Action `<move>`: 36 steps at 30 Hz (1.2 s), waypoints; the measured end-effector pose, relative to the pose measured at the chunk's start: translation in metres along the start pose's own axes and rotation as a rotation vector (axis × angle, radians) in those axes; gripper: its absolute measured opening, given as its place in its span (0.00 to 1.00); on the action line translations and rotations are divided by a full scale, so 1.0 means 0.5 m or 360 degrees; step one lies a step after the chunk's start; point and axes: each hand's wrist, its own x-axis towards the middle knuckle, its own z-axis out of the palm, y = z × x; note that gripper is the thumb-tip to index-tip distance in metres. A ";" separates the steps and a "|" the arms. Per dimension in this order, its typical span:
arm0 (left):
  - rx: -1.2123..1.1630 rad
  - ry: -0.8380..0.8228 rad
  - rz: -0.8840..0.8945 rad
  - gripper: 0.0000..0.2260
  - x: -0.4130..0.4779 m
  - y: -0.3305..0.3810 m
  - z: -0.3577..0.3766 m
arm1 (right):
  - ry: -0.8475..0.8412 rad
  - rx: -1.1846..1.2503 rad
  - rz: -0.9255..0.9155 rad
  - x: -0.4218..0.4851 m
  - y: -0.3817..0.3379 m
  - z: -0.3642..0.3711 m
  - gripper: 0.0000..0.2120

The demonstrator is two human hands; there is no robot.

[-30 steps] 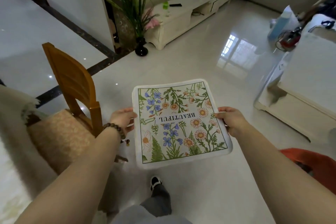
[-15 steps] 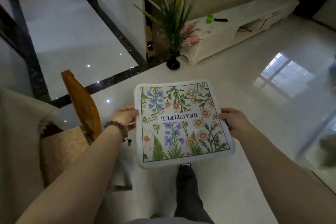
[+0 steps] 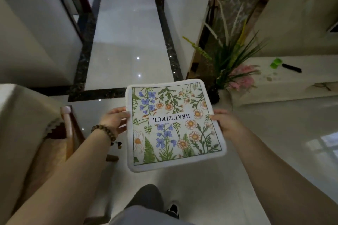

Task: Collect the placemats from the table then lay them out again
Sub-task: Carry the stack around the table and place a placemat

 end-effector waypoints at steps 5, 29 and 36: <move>-0.0179 0.0143 0.0019 0.08 0.111 0.089 -0.015 | -0.0116 -0.0195 -0.0016 0.159 -0.147 0.098 0.08; -0.0910 0.0980 0.0132 0.07 0.505 0.516 -0.441 | -0.0975 -0.0970 -0.0294 0.575 -0.695 1.059 0.07; -0.1164 0.1294 0.0164 0.07 0.580 0.583 -0.603 | -0.1276 -0.1178 -0.0313 0.636 -0.764 1.405 0.06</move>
